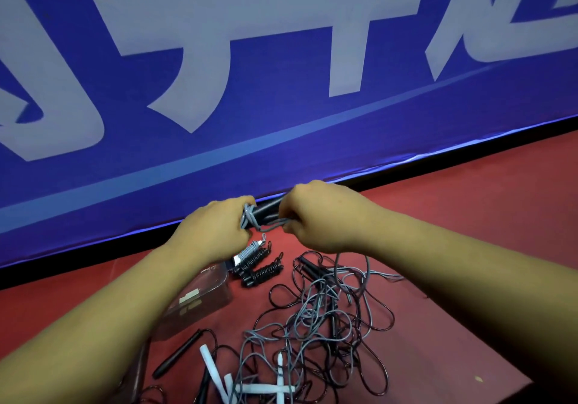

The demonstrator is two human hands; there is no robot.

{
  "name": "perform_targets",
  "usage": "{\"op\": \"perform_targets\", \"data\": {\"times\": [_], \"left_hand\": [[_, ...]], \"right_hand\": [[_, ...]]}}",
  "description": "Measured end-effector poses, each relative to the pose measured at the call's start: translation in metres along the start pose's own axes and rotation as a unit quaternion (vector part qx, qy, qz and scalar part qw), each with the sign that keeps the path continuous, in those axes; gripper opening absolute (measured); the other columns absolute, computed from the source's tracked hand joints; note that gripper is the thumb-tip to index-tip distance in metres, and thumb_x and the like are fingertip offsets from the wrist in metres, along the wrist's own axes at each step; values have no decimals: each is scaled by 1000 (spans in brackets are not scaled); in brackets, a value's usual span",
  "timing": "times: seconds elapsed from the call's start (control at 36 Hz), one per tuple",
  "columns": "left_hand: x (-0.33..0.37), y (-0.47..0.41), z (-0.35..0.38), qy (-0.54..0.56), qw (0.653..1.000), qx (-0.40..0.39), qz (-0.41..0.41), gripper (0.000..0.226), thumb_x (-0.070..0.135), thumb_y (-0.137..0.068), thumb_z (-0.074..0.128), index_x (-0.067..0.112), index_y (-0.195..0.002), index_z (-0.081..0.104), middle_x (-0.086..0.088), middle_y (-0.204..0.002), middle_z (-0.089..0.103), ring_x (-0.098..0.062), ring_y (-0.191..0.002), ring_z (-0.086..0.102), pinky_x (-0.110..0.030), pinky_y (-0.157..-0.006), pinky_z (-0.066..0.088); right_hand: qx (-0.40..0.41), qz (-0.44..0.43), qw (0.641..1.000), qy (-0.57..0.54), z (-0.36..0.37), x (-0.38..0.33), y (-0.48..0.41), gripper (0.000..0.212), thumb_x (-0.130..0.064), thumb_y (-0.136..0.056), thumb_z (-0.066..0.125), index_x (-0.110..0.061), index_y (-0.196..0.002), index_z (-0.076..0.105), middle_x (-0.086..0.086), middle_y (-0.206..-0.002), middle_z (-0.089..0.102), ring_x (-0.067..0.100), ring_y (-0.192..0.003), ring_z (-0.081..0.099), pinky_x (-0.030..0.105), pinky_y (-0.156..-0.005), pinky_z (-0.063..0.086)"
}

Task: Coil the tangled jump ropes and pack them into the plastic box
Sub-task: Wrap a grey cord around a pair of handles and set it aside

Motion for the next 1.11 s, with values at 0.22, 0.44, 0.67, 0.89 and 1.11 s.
{"op": "perform_targets", "data": {"times": [0.22,0.44,0.67,0.89,1.11], "left_hand": [[27,11,4,-151,985,-63,57,16,22,-89,52,29,-103,52,8,-85,47,-25,-86,53,-30,-67,36],[34,13,13,-121,974,-150,121,22,36,-82,64,25,-83,45,6,-67,48,-19,-68,48,-32,-62,41],[41,19,18,-43,982,-130,128,51,68,-79,62,18,-81,56,3,-62,52,-13,-57,46,-34,-56,39],[51,27,14,29,979,-139,145,34,43,-77,67,15,-71,50,3,-53,46,-11,-47,36,-29,-48,30],[55,27,5,233,954,-112,154,28,34,-82,72,14,-73,55,-8,-60,52,-12,-54,39,-36,-54,32]], "right_hand": [[-14,-46,999,-27,4,0,1,16,-23,-90,59,-27,-74,59,-1,-73,60,27,-75,56,32,-60,43],[16,-40,995,-85,7,10,-4,20,-29,-80,76,-20,-85,59,-9,-66,60,4,-60,51,30,-54,37],[-20,-14,973,-230,6,26,-6,23,-22,-70,87,-12,-74,66,-6,-56,59,2,-47,47,14,-48,36],[-102,8,913,-394,15,48,-2,16,-16,-75,84,-6,-78,71,-1,-57,58,12,-48,44,22,-48,36],[-148,39,793,-590,31,68,0,14,9,-84,60,-5,-82,64,6,-68,66,11,-54,61,19,-52,48]]}}
Point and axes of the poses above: each hand's wrist, its own y-axis away from the middle knuckle, its own z-axis out of the palm, x = y × z, the point moved 2 cm from there along -y, towards the middle knuckle
